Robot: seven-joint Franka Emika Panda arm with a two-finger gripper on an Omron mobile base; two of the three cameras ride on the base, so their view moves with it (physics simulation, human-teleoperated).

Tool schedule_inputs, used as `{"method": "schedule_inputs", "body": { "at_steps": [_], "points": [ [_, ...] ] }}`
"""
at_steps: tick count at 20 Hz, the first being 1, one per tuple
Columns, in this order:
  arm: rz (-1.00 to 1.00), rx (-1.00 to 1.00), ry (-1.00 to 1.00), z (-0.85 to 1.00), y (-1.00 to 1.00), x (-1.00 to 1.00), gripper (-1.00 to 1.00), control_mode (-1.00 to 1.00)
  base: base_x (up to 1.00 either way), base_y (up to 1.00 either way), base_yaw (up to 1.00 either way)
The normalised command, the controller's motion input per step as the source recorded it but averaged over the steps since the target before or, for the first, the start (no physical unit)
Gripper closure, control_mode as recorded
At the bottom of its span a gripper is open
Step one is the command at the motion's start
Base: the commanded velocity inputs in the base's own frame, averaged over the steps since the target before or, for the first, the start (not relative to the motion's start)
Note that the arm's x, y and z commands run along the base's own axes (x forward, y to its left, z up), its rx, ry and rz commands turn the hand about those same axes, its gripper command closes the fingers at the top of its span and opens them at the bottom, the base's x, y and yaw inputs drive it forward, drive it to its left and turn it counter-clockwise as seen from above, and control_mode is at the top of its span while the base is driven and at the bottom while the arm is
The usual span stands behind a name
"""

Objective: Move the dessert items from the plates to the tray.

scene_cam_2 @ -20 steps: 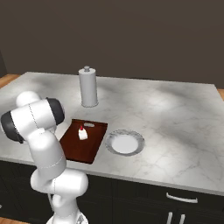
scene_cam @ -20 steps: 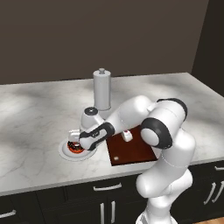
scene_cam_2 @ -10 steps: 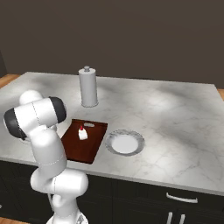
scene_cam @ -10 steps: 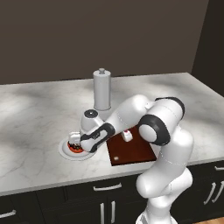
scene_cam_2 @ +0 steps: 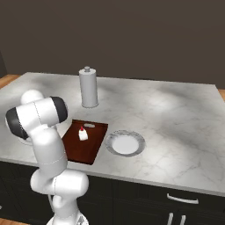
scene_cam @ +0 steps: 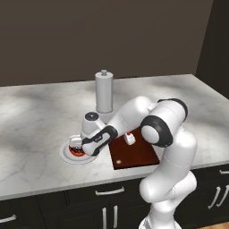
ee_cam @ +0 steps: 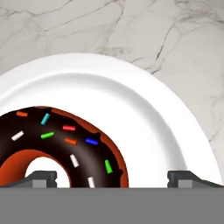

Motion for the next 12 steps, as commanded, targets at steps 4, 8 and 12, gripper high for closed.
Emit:
{"method": "schedule_inputs", "body": {
  "at_steps": [4, 8, 12],
  "points": [
    [0.0, 0.0, 0.0, -0.07, 0.09, 0.0, -1.0, -1.0, 0.0, 0.0, 0.0],
    [0.0, 0.0, 0.0, -0.18, 0.09, 0.0, 1.0, -1.0, 0.0, 0.0, 0.0],
    [0.0, 0.0, 0.0, -0.07, 0.06, 0.0, 1.0, -1.0, 0.0, 0.0, 0.0]
  ]
}}
